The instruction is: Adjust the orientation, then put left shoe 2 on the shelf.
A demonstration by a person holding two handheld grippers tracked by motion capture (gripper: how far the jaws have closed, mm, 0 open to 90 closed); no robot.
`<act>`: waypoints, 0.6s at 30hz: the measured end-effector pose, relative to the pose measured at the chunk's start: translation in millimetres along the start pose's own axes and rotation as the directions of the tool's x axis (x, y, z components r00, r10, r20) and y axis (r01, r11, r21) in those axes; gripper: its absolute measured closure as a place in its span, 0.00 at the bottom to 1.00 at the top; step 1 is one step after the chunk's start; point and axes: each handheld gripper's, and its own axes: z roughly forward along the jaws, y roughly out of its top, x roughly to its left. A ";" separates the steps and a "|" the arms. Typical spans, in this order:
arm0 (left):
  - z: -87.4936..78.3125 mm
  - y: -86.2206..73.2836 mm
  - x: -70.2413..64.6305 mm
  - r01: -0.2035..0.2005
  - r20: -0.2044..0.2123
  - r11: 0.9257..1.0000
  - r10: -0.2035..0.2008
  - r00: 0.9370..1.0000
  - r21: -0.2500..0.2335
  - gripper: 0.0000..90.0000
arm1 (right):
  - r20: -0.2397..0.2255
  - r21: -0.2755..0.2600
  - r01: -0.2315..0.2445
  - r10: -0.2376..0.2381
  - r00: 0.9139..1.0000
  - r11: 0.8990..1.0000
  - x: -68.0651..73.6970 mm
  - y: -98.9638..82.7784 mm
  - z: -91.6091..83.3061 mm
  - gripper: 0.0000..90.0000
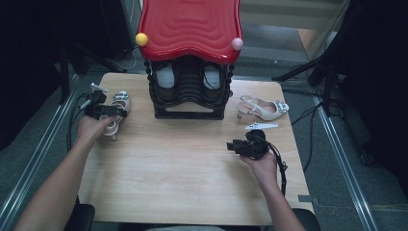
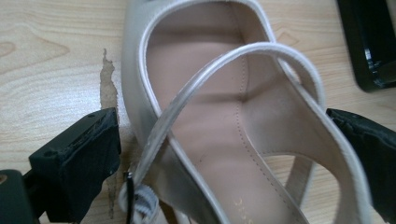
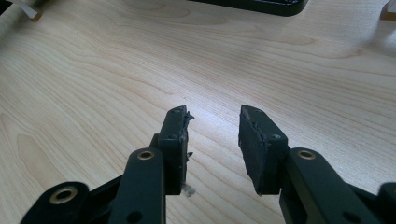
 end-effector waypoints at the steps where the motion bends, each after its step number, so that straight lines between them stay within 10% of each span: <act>1: 1.5 -0.3 0.0 -0.002 -0.007 1.000 0.002 1.000 0.007 0.00 | 0.000 0.000 0.000 0.000 1.000 1.000 0.0 -0.1 0.2 0.71; 18: 8.6 3.1 -1.7 0.017 -0.042 0.998 -0.015 0.999 0.055 0.10 | -0.002 0.004 0.000 0.000 1.000 1.000 0.8 -0.3 1.5 0.69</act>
